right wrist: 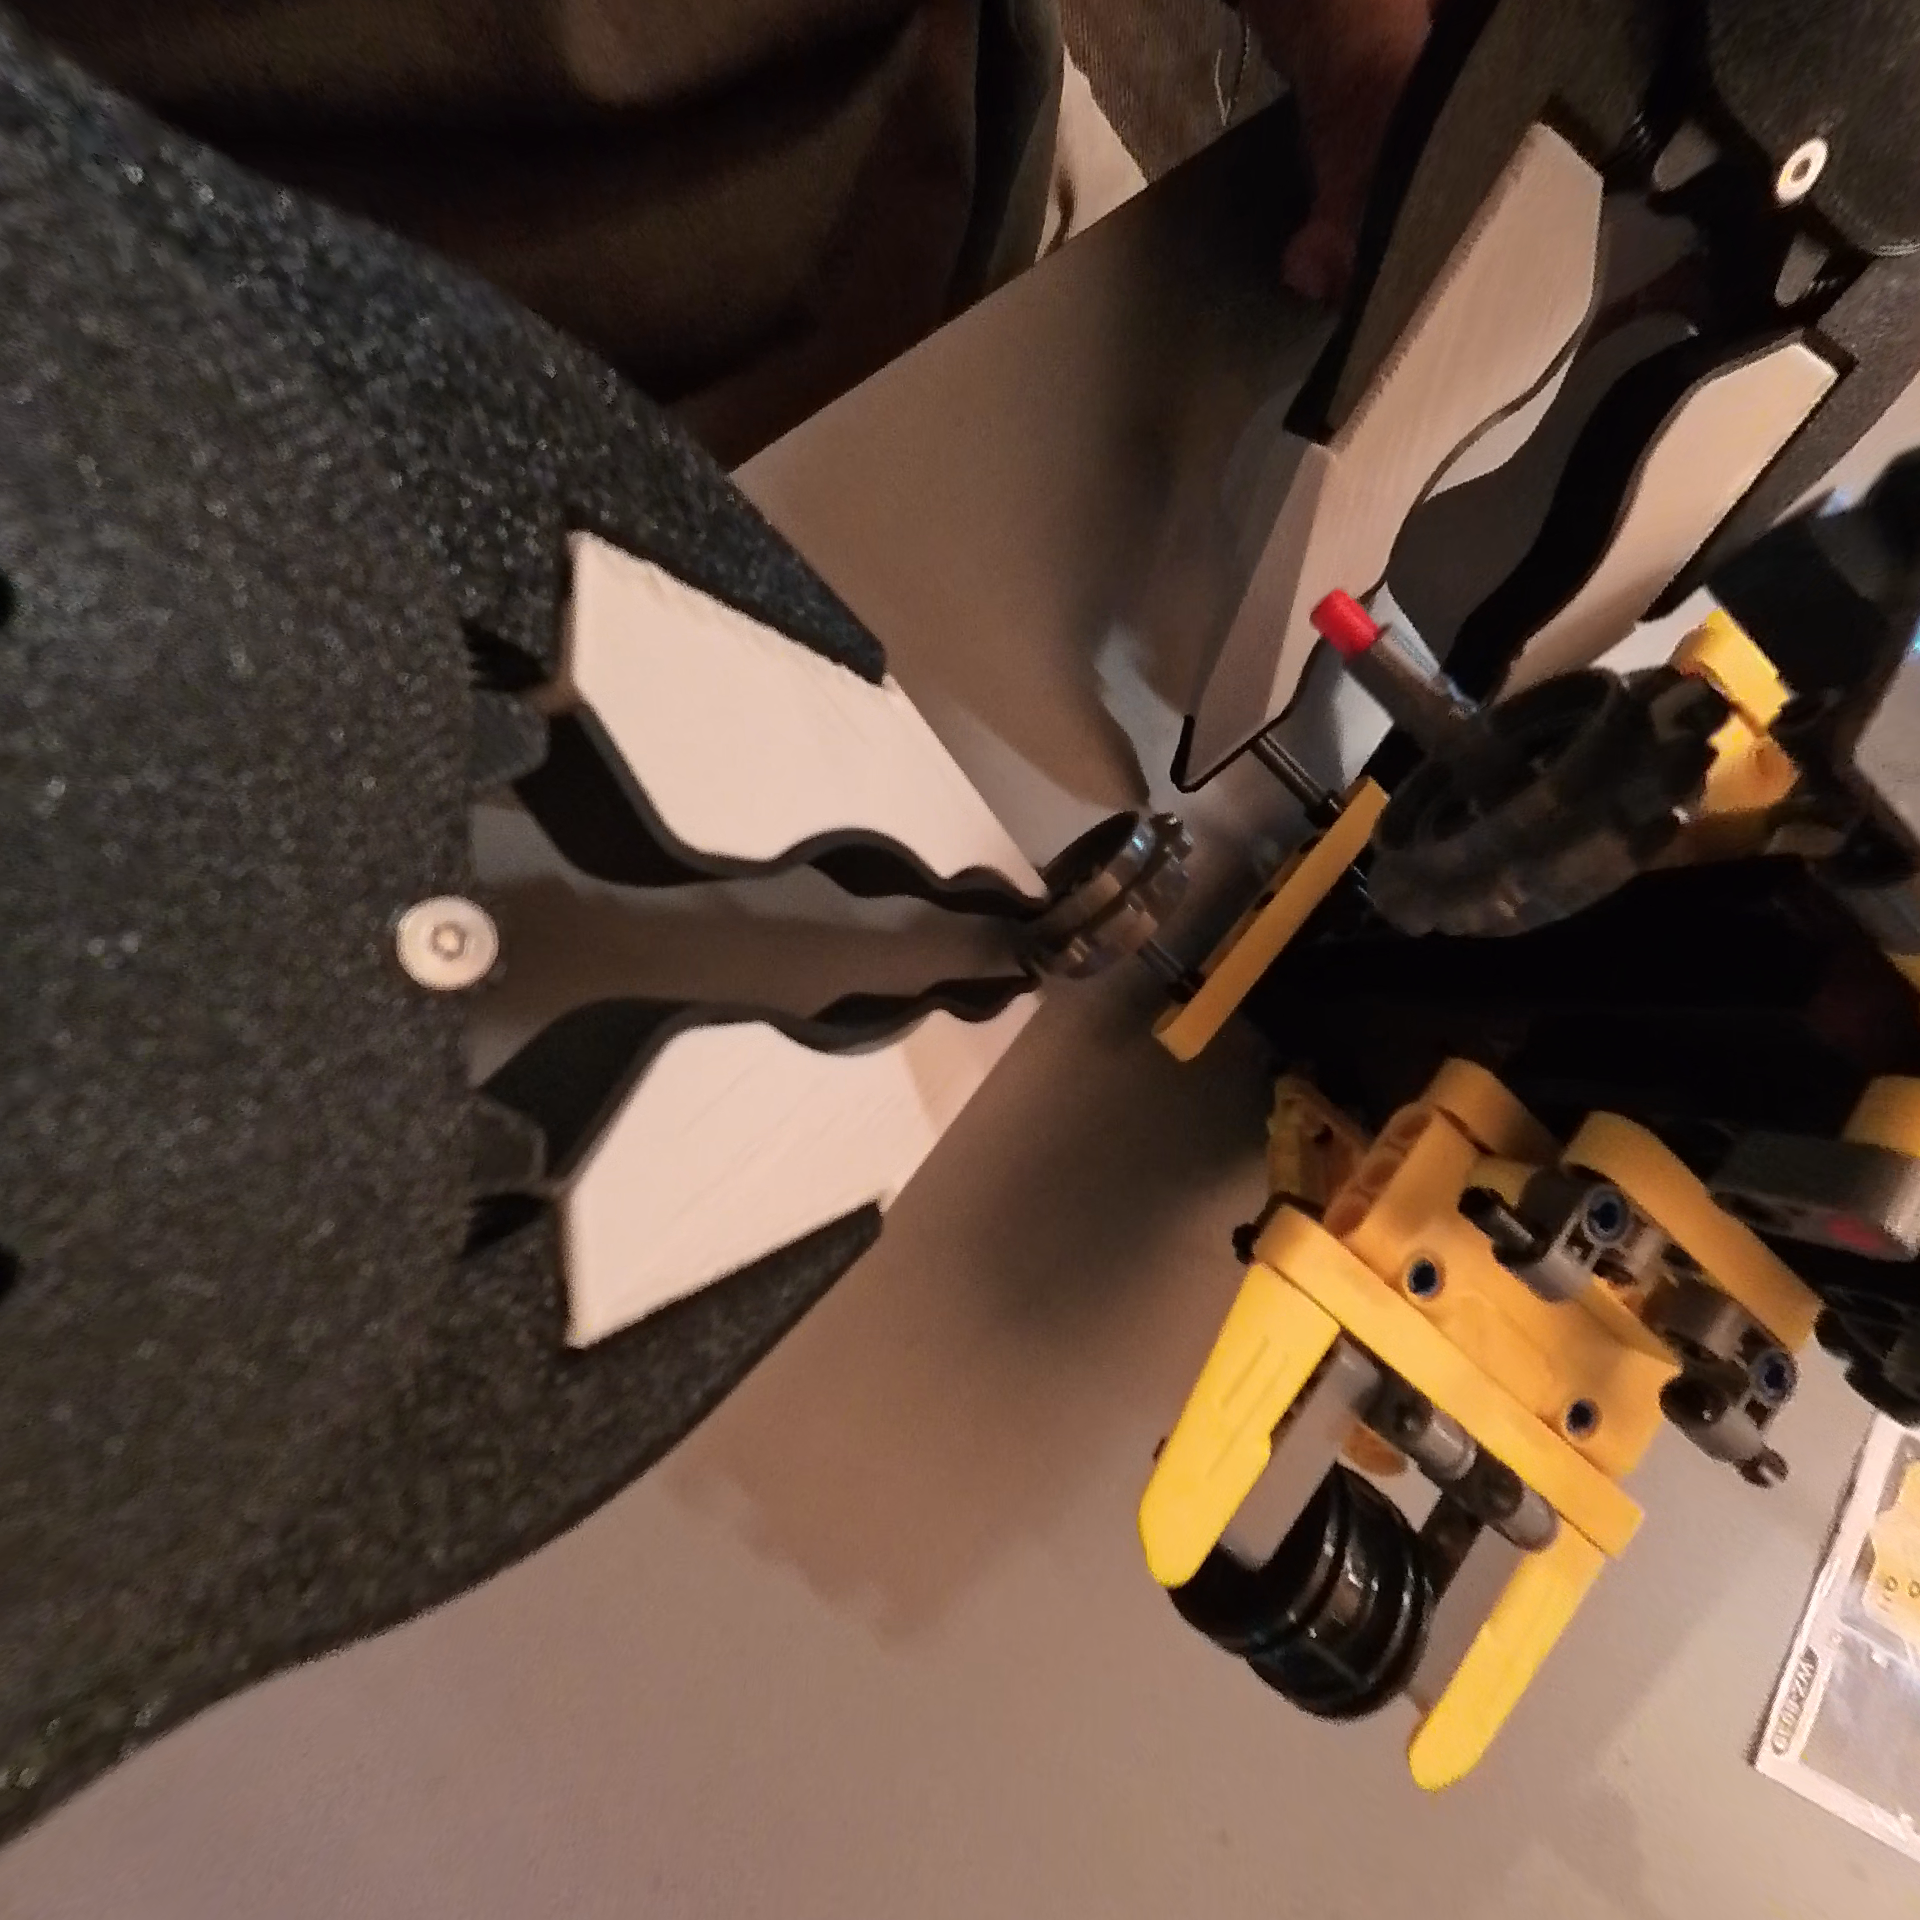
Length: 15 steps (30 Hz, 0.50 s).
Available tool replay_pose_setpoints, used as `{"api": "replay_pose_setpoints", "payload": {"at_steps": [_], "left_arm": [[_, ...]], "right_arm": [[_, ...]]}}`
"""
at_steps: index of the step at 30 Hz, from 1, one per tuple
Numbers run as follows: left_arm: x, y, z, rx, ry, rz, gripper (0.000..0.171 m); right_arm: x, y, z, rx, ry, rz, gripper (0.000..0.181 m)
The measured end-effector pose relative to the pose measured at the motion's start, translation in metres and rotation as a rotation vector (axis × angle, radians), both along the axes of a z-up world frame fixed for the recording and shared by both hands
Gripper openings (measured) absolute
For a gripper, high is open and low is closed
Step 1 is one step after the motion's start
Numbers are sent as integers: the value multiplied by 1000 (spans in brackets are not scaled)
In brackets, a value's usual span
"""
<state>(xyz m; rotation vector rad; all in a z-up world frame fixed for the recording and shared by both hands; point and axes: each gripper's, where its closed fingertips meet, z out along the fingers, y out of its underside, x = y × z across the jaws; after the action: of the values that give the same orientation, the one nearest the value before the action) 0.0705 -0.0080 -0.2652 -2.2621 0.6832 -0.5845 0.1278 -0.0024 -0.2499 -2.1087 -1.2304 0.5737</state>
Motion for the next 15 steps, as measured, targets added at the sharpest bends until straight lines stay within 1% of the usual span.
{"api": "replay_pose_setpoints", "payload": {"at_steps": [5,15], "left_arm": [[0,0,0,0,-1,0,38],[0,0,0,1,1,0,38]], "right_arm": [[1,0,-1,5,2,-14,11],[2,-1,-5,-45,18,-41,11]]}}
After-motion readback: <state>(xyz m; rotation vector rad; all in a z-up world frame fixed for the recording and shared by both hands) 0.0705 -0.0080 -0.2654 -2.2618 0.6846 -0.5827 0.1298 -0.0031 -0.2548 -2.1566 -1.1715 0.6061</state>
